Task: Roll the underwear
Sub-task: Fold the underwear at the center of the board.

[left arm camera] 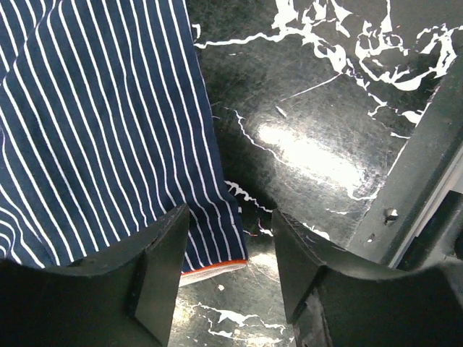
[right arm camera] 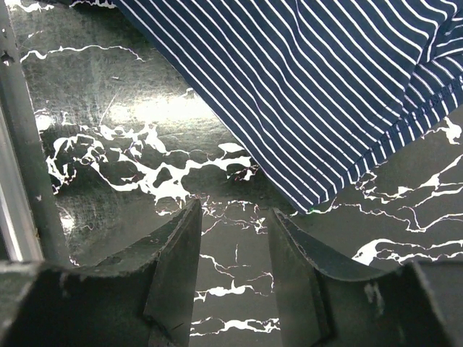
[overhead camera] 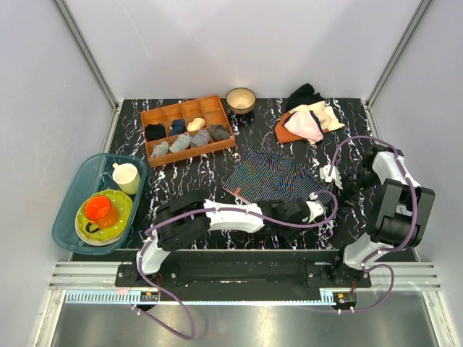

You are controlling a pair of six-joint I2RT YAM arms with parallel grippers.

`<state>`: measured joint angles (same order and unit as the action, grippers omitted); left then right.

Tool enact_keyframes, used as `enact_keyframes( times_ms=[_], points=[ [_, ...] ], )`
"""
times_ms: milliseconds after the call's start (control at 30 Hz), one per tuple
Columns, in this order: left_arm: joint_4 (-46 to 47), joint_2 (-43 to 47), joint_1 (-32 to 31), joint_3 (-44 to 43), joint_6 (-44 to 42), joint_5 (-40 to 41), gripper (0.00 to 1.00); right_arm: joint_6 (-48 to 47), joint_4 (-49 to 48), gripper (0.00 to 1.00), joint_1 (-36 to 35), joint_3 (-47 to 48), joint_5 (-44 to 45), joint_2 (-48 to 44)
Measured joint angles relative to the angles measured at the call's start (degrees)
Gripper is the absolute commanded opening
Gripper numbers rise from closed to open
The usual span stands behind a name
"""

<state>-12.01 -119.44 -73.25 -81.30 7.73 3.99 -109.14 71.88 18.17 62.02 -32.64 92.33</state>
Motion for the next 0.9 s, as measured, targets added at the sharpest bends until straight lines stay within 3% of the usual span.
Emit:
enact_keyframes(
  times_ms=[67, 200, 433, 533, 900],
  points=[
    [-0.11, 0.00, 0.00, 0.00, 0.02, 0.59, 0.49, -0.57, -0.35, 0.50, 0.00, -0.42, 0.00, 0.00],
    [-0.31, 0.15, -0.04, 0.17, 0.07, 1.22, 0.28, -2.14, -0.96, 0.52, 0.00, -1.49, -0.02, 0.00],
    [-0.24, 1.70, 0.00, 2.29, 0.92, 1.42, 0.04, -3.69, -3.08, 0.55, -0.09, -3.61, -0.66, 0.00],
    [0.20, 2.14, 0.02, 3.06, 1.40, 1.40, 0.01, -3.85, -4.15, 0.54, -0.68, -4.15, -0.79, 0.17],
    [1.62, 4.55, 0.28, 6.71, 3.26, 0.57, 0.00, -4.20, -14.56, 0.53, -6.78, -8.48, 3.23, 2.73]
  ],
)
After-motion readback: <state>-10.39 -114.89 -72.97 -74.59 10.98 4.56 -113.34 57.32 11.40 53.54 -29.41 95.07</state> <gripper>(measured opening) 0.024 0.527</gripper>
